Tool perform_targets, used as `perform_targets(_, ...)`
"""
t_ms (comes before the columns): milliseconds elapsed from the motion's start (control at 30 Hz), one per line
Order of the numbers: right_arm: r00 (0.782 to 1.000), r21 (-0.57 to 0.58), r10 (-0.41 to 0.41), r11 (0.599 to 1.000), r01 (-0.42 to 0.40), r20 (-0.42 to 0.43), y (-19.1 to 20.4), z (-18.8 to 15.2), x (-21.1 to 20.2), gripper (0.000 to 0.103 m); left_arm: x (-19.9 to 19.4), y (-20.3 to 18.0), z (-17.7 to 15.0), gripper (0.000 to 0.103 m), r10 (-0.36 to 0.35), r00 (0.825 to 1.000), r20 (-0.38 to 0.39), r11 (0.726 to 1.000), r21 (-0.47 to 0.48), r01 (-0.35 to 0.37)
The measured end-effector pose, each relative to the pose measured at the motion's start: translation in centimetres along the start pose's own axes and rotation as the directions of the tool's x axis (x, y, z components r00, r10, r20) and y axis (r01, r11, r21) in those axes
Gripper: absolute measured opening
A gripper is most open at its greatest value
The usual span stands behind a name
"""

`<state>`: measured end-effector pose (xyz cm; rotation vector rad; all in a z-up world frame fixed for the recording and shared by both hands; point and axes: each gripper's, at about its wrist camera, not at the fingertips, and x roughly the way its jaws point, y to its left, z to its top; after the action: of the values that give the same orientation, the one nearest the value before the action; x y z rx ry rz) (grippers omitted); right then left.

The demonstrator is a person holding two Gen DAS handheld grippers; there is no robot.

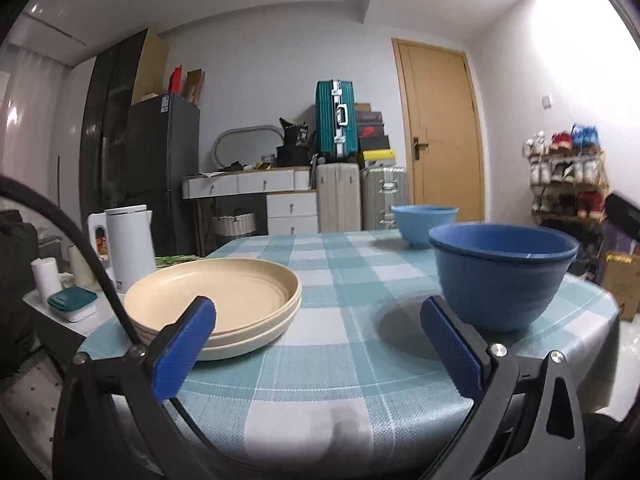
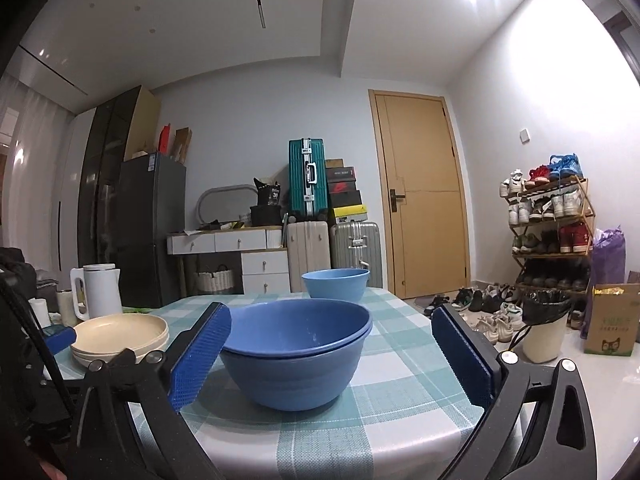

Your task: Organize plates and bowls

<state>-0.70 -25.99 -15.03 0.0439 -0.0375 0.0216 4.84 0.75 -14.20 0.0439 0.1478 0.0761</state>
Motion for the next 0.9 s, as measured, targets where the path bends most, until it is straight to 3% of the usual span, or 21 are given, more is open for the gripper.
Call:
perform_targets(67,1.0,-0.011,0.01,1.0,-0.01,-0.019,0.3,-0.1,0.3,0.102,0.0,-0.4,-0.3,0.103,0.041,0.999,-0.008,0.999,0.023,-0.04)
perform_targets(267,0.999,-0.032,0.016,0.999,-0.018,-0.037,0.6,-0.2,0.8,0.102,-0.6,-0.7,-0.5,0.103,0.0,1.0,0.004,0.999,0.037,0.0)
perform_targets(667,0.996,0.011,0.009,1.0,-0.008,-0.09,-0.2,0.0,2.2,0.102,0.0,-1.6,-0.3,0.103,-0.049,0.997,-0.063,0.996,0.077,0.054)
perform_targets(767,0.993,-0.031,0.021,0.999,-0.025,-0.119,-0.1,1.5,3.2,0.102,0.1,-1.9,1.3,0.103,-0.062,0.994,-0.086,0.994,0.081,0.069)
perform_targets(900,0.996,-0.091,0.043,0.995,-0.05,-0.078,-0.1,6.2,4.5,0.102,1.3,-3.0,5.7,0.103,-0.107,0.984,-0.141,0.992,0.058,0.116)
